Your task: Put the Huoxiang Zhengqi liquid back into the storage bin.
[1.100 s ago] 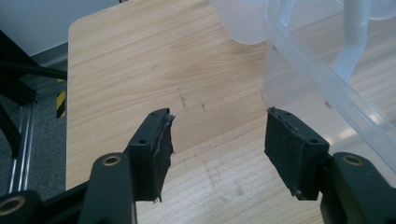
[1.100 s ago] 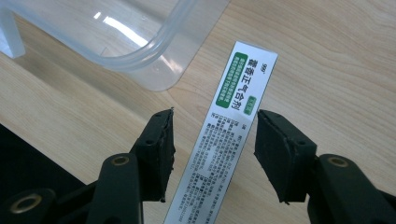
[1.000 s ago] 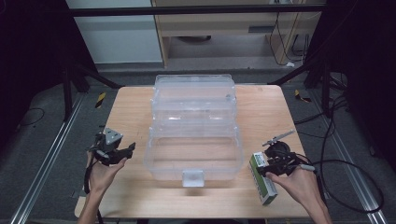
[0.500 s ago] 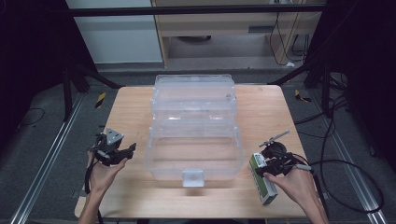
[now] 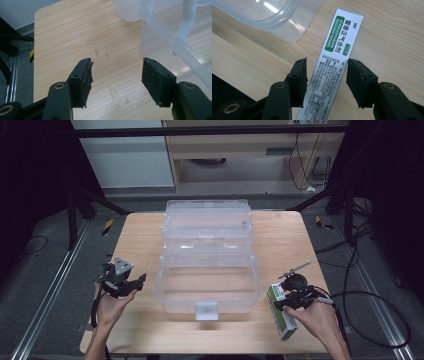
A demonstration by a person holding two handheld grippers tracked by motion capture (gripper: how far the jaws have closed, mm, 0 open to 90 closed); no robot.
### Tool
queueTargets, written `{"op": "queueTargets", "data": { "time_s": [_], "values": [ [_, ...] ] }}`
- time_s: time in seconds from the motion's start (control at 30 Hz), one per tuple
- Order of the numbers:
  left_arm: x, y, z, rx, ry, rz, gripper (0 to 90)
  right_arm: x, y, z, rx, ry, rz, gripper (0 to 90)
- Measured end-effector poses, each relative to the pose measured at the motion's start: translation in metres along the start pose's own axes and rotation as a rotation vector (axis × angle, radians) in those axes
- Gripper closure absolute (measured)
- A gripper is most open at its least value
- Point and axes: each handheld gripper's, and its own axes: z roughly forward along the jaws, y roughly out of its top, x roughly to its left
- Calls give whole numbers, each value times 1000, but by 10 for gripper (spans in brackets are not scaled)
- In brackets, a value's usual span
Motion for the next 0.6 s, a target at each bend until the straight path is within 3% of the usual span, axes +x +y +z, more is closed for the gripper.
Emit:
{"op": "queueTargets", "data": {
  "time_s": [0.6],
  "values": [
    [0, -1, 1, 5, 0, 1, 407, -3, 0, 4, 27, -5, -3, 564]
  ]
}}
